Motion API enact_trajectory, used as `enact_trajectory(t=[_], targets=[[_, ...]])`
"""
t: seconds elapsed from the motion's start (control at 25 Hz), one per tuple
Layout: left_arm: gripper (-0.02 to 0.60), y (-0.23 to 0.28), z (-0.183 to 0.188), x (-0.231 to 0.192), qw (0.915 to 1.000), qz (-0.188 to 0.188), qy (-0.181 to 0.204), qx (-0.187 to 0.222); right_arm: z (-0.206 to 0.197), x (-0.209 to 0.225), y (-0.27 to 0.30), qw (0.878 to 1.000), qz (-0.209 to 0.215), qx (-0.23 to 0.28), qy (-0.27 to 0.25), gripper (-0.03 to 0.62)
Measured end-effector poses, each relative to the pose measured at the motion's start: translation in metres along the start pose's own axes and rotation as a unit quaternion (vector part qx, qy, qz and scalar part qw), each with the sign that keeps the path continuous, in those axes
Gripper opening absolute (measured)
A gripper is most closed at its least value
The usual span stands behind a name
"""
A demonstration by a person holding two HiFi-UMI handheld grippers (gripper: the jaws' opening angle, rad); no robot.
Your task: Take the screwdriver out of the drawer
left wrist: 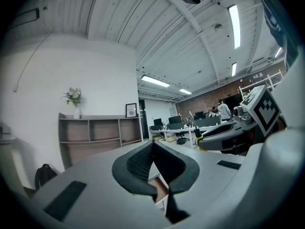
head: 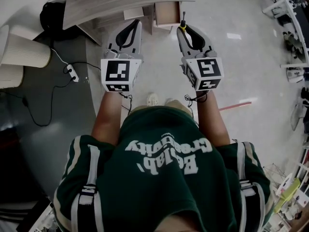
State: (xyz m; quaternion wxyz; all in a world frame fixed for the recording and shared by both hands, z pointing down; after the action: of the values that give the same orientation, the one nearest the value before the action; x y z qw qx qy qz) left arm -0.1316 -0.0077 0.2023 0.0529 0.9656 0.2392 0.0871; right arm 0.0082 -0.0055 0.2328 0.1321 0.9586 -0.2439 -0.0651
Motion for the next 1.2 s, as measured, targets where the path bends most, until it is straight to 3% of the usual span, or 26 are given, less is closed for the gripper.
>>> enact_trajectory(t=[0.68, 1.2], targets=[[0.018, -0.003, 0.001, -0.010, 1.0000, 0.006, 0.001, 0.001, 0.000, -0.003, 0.001, 1.000, -0.013, -0.010, -0.013, 0.083], [0.018, 0.005, -0.006, -0.005, 0.9999, -0.013, -0.005, 0.001, -0.005, -0.002, -0.001, 0.999, -0.023, -0.017, -0.023, 0.083]])
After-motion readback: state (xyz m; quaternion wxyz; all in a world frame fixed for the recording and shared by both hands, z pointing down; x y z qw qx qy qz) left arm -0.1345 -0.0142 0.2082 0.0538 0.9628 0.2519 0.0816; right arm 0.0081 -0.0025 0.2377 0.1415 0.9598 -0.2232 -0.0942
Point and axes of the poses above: the fingertips, and each gripper's own axes: y forward along the fingers, x to its right, z out of its top, the point moved 2 cm from there along -y, backward along the fingers, and after that the axes turned 7 degrees about -x, right-handed, at the moved point
